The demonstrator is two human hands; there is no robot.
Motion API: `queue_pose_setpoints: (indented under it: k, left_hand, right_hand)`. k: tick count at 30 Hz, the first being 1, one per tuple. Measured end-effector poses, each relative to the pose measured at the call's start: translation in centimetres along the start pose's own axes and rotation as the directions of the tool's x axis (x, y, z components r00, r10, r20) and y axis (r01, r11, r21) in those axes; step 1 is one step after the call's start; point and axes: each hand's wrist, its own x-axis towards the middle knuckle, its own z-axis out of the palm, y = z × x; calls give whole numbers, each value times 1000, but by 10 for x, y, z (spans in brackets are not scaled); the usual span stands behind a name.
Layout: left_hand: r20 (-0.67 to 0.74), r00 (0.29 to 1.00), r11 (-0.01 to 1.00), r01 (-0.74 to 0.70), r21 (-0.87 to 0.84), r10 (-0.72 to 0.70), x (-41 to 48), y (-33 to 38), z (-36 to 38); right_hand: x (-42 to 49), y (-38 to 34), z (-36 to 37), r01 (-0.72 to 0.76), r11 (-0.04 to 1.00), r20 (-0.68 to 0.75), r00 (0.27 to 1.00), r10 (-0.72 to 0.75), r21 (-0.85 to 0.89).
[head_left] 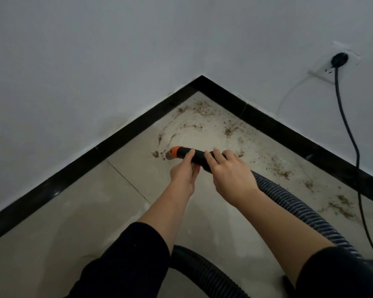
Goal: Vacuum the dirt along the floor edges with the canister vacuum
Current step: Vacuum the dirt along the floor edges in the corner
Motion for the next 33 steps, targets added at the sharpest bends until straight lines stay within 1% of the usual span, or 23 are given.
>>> queue_pose_setpoints:
  k: [4, 8, 17, 28, 33]
  left_hand:
    - [-10, 1000, 1000, -14, 2, 14, 13, 9, -5]
    - [-15, 1000, 1000, 7, 5, -6, 16, 14, -8]
    - [-29, 998, 999, 53, 7, -53, 24, 16, -16]
    - [-17, 998, 998, 56, 9, -56, 26, 20, -10]
    - [-7, 998, 998, 62, 9, -62, 28, 17, -6]
  right_hand:
    - [14, -4, 16, -34, 999, -81, 996, 33, -5]
    - [21, -5, 21, -10, 1000, -125, 992, 11, 10]
    - [25, -6, 30, 14, 999, -160, 987, -8, 34]
    - [31, -2, 33, 9, 1000, -172, 985, -7, 10]
    - [30, 3, 35, 9, 1000, -200, 980, -6, 13]
